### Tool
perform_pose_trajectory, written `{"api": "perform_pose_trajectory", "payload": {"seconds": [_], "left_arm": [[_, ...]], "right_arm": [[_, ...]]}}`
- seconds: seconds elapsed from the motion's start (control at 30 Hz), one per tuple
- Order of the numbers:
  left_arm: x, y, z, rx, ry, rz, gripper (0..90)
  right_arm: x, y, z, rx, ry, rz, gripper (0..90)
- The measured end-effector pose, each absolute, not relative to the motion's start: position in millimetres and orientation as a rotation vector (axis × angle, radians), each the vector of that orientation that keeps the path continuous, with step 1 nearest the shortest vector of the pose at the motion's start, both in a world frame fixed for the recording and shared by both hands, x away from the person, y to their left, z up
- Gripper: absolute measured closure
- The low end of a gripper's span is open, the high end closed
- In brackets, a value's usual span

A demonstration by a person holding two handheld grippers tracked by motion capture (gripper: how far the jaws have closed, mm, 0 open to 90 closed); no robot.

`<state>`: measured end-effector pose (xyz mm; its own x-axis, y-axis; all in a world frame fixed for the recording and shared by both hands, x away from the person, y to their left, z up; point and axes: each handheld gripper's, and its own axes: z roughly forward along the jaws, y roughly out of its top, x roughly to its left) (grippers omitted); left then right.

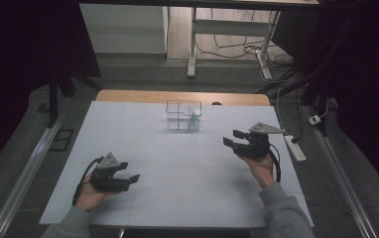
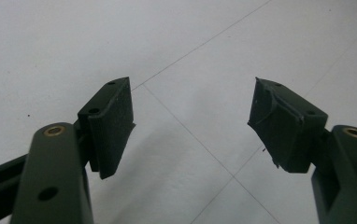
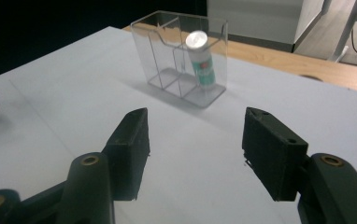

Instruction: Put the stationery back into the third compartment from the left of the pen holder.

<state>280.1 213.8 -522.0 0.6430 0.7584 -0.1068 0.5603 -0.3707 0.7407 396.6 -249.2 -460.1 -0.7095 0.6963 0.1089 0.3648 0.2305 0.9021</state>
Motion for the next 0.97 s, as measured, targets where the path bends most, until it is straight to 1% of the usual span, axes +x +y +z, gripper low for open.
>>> {"api": "perform_pose_trajectory", "payload": {"seconds": [0.5,0.7,0.97], "left_arm": [[281,213,-523,2.077,1.031,0.327,30.1],[280,213,-523,2.078,1.032,0.33,29.9],[281,214,-522,2.071,1.032,0.341,29.9]], "right_arm": [[351,-291,-487,0.985,2.244,1.374,38.6],[344,-303,-490,0.996,2.253,1.37,37.6],[341,-306,-494,0.993,2.253,1.359,36.9]]}}
